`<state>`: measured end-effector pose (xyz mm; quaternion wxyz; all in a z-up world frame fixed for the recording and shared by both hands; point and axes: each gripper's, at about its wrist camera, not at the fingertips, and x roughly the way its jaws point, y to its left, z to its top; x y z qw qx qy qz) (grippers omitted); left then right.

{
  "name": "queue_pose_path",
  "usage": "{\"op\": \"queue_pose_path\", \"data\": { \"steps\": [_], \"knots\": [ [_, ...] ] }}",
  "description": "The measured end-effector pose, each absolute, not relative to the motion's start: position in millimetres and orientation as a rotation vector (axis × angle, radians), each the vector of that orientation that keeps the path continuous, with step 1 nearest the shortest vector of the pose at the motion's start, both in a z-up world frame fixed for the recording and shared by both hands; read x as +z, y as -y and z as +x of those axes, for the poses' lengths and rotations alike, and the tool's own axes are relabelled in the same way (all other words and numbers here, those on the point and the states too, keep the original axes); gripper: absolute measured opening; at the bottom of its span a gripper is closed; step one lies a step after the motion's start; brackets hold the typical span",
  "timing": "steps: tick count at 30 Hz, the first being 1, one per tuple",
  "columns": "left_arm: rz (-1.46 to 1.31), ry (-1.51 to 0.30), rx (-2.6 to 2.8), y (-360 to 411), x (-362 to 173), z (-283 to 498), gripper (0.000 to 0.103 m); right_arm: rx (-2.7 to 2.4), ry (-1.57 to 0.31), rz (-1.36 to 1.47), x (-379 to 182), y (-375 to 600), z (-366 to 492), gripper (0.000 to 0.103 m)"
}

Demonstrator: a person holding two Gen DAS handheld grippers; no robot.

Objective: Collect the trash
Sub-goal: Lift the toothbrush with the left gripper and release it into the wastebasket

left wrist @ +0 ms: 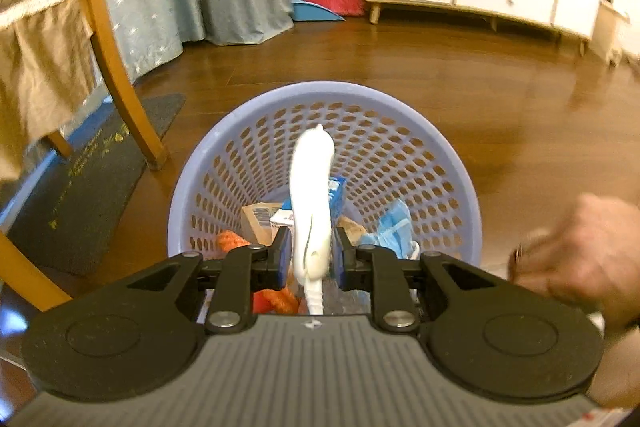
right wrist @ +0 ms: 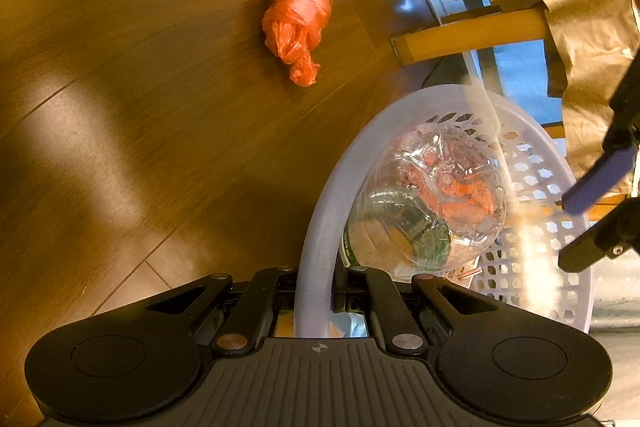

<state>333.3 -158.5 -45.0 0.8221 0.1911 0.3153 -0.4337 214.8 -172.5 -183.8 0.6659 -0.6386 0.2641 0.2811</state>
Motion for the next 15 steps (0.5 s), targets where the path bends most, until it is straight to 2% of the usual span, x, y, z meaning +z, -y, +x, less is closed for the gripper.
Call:
{"op": "queue_pose_path", "data": {
  "steps": [1, 15],
  "knots": [
    [0.39, -0.664, -0.917, 158, -46, 338, 0.029, 0.635, -0.596, -1.439, -183, 173, 215, 0.002],
    [0.315, -0.666, -0.752, 95, -41, 339, 0.028, 0.635, -0.597, -1.434, -181, 173, 215, 0.002]
  ]
}}
